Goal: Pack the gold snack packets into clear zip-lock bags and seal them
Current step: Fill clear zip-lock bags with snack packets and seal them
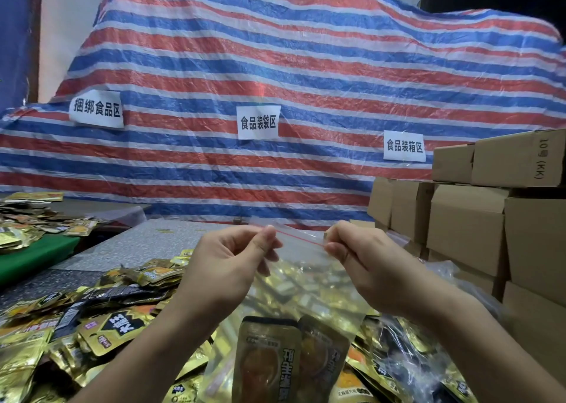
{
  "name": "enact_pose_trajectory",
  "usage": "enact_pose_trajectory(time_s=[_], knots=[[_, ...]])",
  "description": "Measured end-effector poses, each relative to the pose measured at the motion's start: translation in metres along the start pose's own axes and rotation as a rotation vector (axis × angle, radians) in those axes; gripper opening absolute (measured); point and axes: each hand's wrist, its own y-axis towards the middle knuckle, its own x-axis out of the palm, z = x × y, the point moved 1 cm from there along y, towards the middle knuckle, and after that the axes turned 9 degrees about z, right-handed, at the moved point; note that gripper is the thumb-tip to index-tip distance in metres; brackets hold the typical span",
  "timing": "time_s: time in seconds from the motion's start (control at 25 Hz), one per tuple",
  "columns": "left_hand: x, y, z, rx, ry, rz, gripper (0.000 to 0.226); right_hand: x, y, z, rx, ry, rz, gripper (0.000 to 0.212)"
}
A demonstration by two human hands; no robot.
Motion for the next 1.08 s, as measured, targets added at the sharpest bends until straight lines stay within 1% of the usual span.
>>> enact_pose_trajectory(time_s=[0.08,0.16,0.2,0.24,0.28,0.36,0.48,0.52,0.56,0.6,0.68,0.72,0.8,0.92,1.0,1.08], knots=[[0.001,0.0,0.002,-0.03,-0.033,0.02,0.033,-0.009,0.006,-0.007,-0.061,-0.025,0.007,0.022],[0.001,0.0,0.005,-0.057,-0.092,0.027,0.035,-0.021,0.013,-0.016,-0.118,-0.013,0.047,0.026],[0.002,0.0,0.006,-0.063,-0.12,0.032,0.035,-0.025,0.014,-0.019,-0.107,-0.002,0.046,0.031],[0.003,0.0,0.008,-0.065,-0.145,0.037,0.035,-0.028,0.015,-0.023,-0.066,-0.004,0.009,0.035],[0.004,-0.001,0.008,-0.066,-0.167,0.042,0.035,-0.03,0.015,-0.026,-0.016,-0.024,-0.061,0.038],[0.005,-0.001,0.009,-0.065,-0.196,0.047,0.036,-0.026,0.014,-0.033,0.077,-0.029,-0.239,0.037],[0.007,-0.003,0.006,-0.062,-0.179,0.036,0.035,-0.007,0.018,-0.042,0.171,0.106,-0.47,0.028],[0.008,-0.004,0.005,-0.057,-0.15,0.035,0.034,0.001,0.019,-0.044,0.189,0.119,-0.513,0.024],[0.009,-0.004,0.003,-0.049,-0.113,0.044,0.033,0.009,0.02,-0.043,0.218,0.122,-0.522,0.015],[0.009,-0.003,0.001,-0.039,-0.079,0.063,0.031,0.015,0.02,-0.041,0.263,0.132,-0.495,0.013],[0.007,-0.001,-0.001,-0.027,-0.054,0.126,0.033,0.02,0.02,-0.029,0.368,0.147,-0.393,0.026],[0.005,0.001,-0.002,-0.024,-0.054,0.157,0.035,0.018,0.02,-0.02,0.431,0.154,-0.317,0.029],[0.001,0.004,-0.004,-0.021,-0.021,0.196,0.036,0.01,0.023,0.003,0.581,0.187,-0.094,0.03],[0.0,0.004,-0.01,-0.06,0.036,0.186,0.023,-0.007,0.029,0.047,0.781,0.317,0.279,0.023],[0.002,0.004,-0.013,-0.104,0.042,0.165,0.024,-0.014,0.03,0.078,0.882,0.374,0.481,0.021],[0.003,0.003,-0.014,-0.126,0.049,0.149,0.027,-0.01,0.02,0.112,1.018,0.423,0.645,0.018]])
